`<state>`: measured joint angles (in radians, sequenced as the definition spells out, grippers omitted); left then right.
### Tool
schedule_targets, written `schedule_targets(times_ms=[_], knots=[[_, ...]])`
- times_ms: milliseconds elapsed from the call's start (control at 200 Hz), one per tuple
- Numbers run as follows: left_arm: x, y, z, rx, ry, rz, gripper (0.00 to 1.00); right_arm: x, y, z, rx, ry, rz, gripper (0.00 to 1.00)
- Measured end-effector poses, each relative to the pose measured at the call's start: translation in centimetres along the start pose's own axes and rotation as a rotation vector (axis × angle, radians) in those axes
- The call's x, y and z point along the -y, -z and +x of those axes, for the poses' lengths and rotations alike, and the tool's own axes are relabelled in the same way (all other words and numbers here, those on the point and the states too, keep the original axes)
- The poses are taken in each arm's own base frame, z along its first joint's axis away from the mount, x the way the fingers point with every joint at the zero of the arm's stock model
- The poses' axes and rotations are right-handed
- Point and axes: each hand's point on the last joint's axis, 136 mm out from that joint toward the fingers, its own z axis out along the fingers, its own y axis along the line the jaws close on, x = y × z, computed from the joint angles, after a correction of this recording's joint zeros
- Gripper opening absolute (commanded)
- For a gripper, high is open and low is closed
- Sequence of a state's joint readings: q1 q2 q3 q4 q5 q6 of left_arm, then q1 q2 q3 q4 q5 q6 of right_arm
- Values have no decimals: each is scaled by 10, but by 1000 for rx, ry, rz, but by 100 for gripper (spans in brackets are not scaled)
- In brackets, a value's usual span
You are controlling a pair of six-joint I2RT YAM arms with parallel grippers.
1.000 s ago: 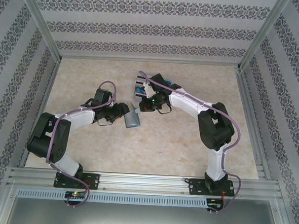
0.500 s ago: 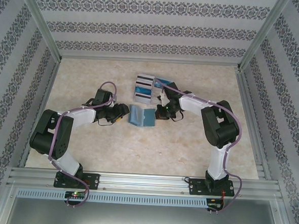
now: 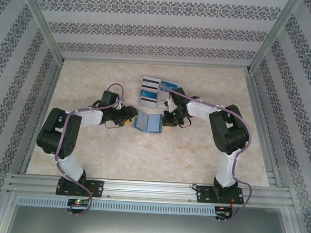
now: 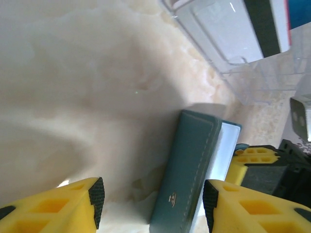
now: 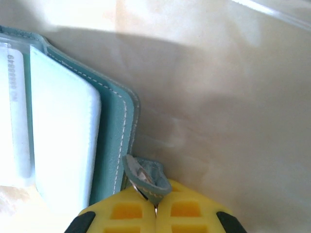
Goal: Put the credit cards into the card holder
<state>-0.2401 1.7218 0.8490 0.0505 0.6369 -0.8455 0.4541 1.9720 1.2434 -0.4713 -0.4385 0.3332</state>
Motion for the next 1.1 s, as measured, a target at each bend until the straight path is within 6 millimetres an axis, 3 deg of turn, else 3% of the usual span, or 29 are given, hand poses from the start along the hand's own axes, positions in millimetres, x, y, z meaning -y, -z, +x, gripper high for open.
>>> schedule_targets(times_ms=[185, 320, 400, 535, 645, 874, 1099], knots=[[3, -3, 0, -8, -1, 19, 57, 0, 0, 0, 0, 0, 0, 1], [-1, -8, 1, -20, 8, 20, 55, 0, 0, 0, 0, 0, 1, 13], [-3, -10, 2, -29, 11, 19, 52, 1, 1, 1, -5, 2, 5, 32], [-8, -13, 5, -37, 18, 15, 49, -5, 6, 1, -2, 12, -7, 40], [-10, -14, 6, -42, 22, 15, 49, -5, 22, -3, 23, 7, -7, 41], [-9, -13, 7, -42, 20, 18, 52, -6, 74, -19, 119, -4, -17, 41], [-4, -6, 6, -48, 4, 1, 52, -38, 113, -46, 205, 52, -67, 41]])
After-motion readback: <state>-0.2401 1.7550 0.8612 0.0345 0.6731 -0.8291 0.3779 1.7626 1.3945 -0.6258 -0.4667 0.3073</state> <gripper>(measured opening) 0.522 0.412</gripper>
